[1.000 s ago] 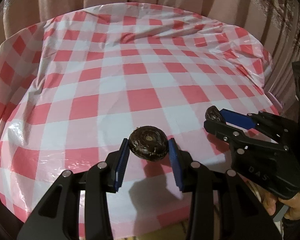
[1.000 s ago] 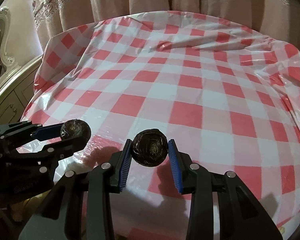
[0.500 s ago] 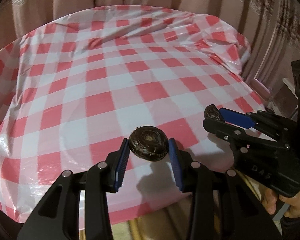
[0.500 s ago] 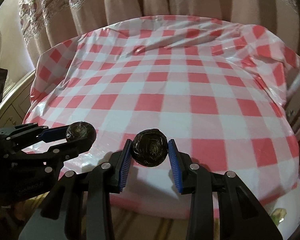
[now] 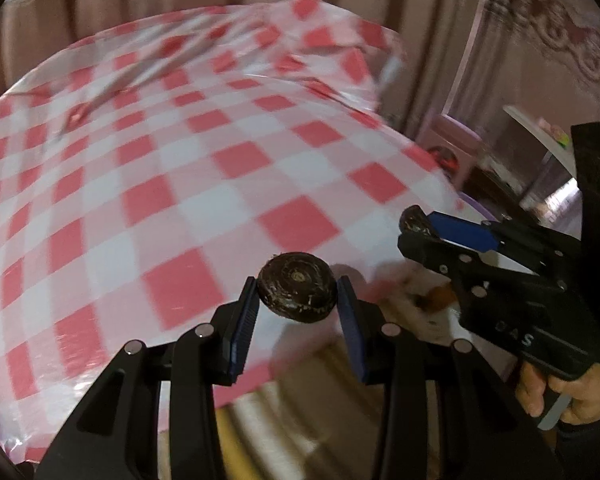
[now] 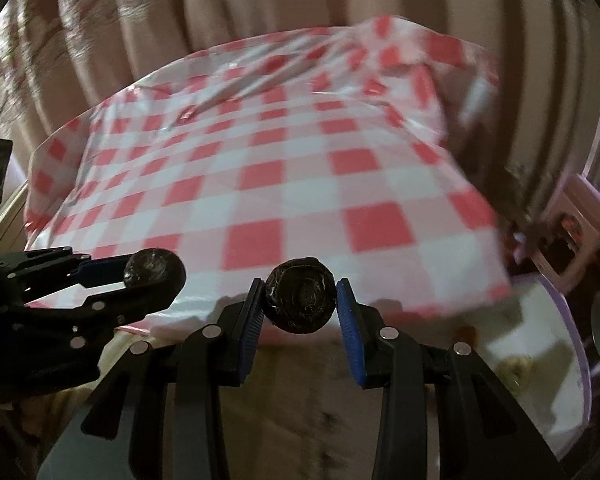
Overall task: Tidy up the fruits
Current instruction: 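Carry both plums with both tools over the white box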
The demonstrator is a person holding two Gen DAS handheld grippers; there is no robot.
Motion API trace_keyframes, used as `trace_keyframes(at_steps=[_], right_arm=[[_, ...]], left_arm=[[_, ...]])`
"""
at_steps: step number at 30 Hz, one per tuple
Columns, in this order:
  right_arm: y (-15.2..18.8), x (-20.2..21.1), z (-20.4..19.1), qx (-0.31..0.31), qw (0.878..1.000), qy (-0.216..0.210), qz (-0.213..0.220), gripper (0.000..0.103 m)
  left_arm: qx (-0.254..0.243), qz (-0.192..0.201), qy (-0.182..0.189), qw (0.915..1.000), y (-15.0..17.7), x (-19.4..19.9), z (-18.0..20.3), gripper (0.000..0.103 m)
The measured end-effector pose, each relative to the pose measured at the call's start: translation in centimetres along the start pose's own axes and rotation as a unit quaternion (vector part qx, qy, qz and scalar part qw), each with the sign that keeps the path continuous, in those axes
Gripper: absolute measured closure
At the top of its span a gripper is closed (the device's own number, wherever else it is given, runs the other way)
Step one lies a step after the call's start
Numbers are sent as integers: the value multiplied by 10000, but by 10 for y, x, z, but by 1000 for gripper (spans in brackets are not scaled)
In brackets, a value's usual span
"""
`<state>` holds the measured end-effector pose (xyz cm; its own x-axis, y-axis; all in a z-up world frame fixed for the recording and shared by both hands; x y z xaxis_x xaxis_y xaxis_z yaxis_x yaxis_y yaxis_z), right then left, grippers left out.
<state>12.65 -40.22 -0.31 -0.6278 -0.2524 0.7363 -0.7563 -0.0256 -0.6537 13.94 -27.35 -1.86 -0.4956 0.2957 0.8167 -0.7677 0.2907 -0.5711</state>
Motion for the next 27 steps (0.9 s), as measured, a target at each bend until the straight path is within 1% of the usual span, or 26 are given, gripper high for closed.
trace_keyframes(at_steps=[5,10,16,20,23,27], right_arm=[[17,8,41,-315,9991,267,-43,67],[34,13,70,-530,9972,514,-102,67],[53,14,100,-722,9940,793,-214,67],[69,12,119,-832,9911,984,-323,67],[79,8,129,-905,9889,1098,-423,67],[92,2,141,-991,9859,1225,-555,67]], left_arm=[[-389,-183,271,9987,-1,-17,45,63],[-582,-410,631,9955,-1,-33,83,63],[-821,-668,807,9911,0,-55,119,63],[-812,-858,937,9886,0,-69,137,63],[-739,-1127,963,9862,3,-87,148,63],[-639,-1343,1012,9837,1,-107,158,63]])
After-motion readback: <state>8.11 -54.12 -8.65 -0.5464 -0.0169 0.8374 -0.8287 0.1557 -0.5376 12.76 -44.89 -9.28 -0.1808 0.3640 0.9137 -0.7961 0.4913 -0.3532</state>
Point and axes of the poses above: each gripper's, at about its wrist camera, not at the fingertips, and x roughly against the way its jaws point, z to its right, y to its underside, the point moved 7 cm from there along -x, roughly the way its jaws point, and after that the axes turned 3 degrees about -z, right-handed, at the moved point
